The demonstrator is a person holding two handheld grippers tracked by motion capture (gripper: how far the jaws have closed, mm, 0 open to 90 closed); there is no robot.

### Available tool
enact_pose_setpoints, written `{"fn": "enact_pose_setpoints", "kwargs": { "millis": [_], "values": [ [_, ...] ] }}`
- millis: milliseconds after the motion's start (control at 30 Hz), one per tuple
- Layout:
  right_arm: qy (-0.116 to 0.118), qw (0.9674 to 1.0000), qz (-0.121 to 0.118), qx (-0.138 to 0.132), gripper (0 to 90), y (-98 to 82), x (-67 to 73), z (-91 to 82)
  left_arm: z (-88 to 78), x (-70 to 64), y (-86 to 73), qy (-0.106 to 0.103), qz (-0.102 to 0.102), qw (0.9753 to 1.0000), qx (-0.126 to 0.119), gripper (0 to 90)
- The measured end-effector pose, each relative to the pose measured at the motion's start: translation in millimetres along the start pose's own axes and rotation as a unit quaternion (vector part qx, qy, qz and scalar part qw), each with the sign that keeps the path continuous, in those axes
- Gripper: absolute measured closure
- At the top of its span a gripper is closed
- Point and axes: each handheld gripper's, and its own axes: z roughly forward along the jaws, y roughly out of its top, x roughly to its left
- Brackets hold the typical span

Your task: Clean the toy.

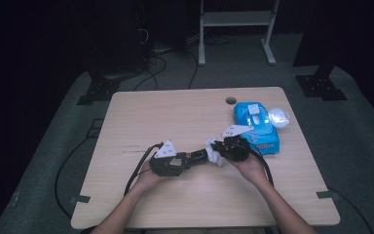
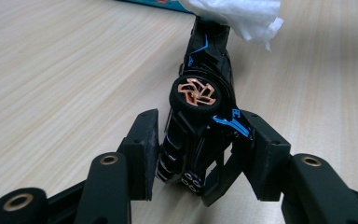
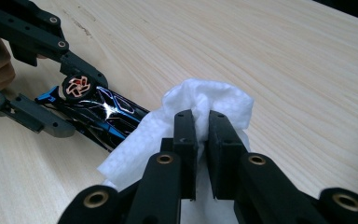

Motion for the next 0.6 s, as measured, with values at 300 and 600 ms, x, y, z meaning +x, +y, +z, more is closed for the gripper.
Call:
{"fn": "enact_pose_setpoints", "kwargs": {
  "millis": [300,600],
  "values": [
    [-0.012,0.9995,-0.022,-0.02,82.4,-15.5,10.4,-10.4,2.4,-2.8,0.6,-0.011,-0.004,0.9999,0.008,41.3],
    [0.0,0.9995,-0.023,-0.02,82.3,-26.9,17.1,-19.0,0.7,-6.0,2.1,-0.007,0.019,0.9998,0.005,37.2]
  ]
}}
